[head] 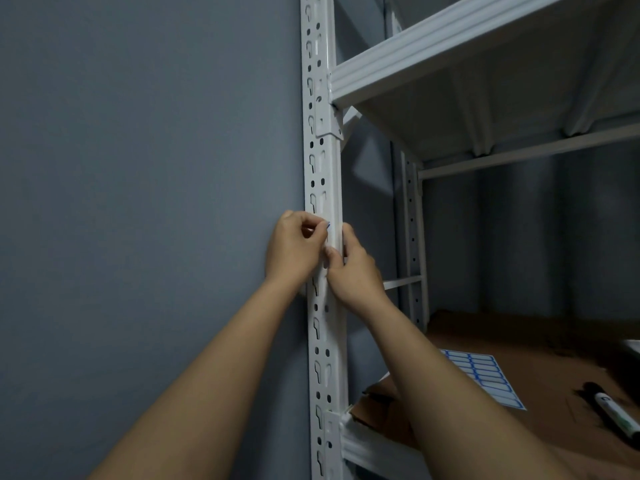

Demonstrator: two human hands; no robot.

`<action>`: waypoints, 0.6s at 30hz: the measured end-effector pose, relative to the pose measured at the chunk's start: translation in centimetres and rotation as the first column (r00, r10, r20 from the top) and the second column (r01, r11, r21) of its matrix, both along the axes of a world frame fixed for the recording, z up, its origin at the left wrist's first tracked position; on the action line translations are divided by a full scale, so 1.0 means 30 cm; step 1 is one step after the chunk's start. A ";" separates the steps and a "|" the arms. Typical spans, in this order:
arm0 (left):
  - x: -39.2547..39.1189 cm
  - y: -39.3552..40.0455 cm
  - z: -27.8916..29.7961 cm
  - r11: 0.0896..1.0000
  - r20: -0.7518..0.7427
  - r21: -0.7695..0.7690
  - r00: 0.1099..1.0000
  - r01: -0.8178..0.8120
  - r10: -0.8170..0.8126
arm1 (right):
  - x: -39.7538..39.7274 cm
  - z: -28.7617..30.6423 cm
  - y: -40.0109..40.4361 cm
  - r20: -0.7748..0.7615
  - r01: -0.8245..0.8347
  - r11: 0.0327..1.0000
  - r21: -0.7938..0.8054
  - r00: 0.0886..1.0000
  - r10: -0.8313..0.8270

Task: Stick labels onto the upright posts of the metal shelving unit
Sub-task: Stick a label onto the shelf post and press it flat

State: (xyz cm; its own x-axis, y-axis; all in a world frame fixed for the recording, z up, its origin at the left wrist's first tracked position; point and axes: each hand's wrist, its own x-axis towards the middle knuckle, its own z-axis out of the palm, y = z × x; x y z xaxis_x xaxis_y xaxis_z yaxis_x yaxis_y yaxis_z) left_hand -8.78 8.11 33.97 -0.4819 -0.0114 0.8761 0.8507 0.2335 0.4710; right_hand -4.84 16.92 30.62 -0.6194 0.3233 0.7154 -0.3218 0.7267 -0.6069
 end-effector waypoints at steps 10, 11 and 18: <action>0.011 -0.007 0.013 0.955 -0.096 -0.175 0.970 -0.238 0.224 | -0.009 -0.002 0.002 -0.018 0.024 0.999 0.045 1.000 -0.023; 0.012 -0.003 0.013 0.952 -0.104 -0.171 0.966 -0.253 0.237 | -0.007 -0.001 0.002 -0.018 0.025 0.998 0.050 1.000 -0.024; 0.016 0.014 0.012 0.959 -0.070 -0.126 0.966 -0.255 0.247 | 0.002 -0.003 0.000 -0.006 0.017 0.999 0.038 1.000 -0.017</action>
